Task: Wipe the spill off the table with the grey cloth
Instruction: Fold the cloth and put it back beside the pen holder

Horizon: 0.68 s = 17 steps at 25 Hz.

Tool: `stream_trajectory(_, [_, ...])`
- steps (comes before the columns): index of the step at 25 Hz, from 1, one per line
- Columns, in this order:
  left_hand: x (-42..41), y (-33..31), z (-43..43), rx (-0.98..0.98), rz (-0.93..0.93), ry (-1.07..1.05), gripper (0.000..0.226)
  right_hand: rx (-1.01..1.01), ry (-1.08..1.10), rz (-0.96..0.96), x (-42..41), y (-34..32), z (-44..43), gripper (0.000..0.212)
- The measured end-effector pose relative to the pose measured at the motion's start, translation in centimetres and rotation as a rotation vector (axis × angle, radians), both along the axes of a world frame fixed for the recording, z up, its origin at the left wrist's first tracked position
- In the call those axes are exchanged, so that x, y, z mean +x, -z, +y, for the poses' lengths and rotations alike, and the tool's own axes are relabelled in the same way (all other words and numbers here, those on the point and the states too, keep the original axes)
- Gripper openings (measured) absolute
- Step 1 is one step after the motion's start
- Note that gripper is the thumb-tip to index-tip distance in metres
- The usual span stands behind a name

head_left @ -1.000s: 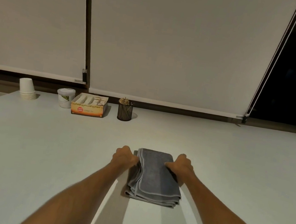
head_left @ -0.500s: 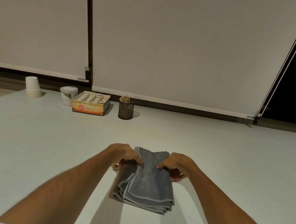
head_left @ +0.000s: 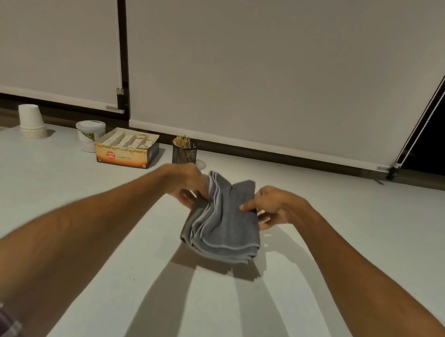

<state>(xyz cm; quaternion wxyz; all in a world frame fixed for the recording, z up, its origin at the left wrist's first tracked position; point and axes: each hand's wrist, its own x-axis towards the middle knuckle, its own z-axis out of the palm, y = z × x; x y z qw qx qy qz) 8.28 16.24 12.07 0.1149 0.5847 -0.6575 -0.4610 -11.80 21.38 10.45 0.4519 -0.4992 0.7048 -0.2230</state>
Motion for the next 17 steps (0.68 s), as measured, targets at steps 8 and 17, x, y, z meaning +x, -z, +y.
stream_trajectory(8, [-2.2, 0.8, -8.9, -0.093, 0.292, -0.287, 0.014, -0.253, 0.258, -0.137, -2.0, 1.1, -10.0, 0.017])
stream_trajectory(17, [-5.5, 7.3, -17.6, -0.083, 0.341, -0.423, 0.033, -0.291, 0.41, -0.092, -4.4, 7.7, -18.5, 0.025])
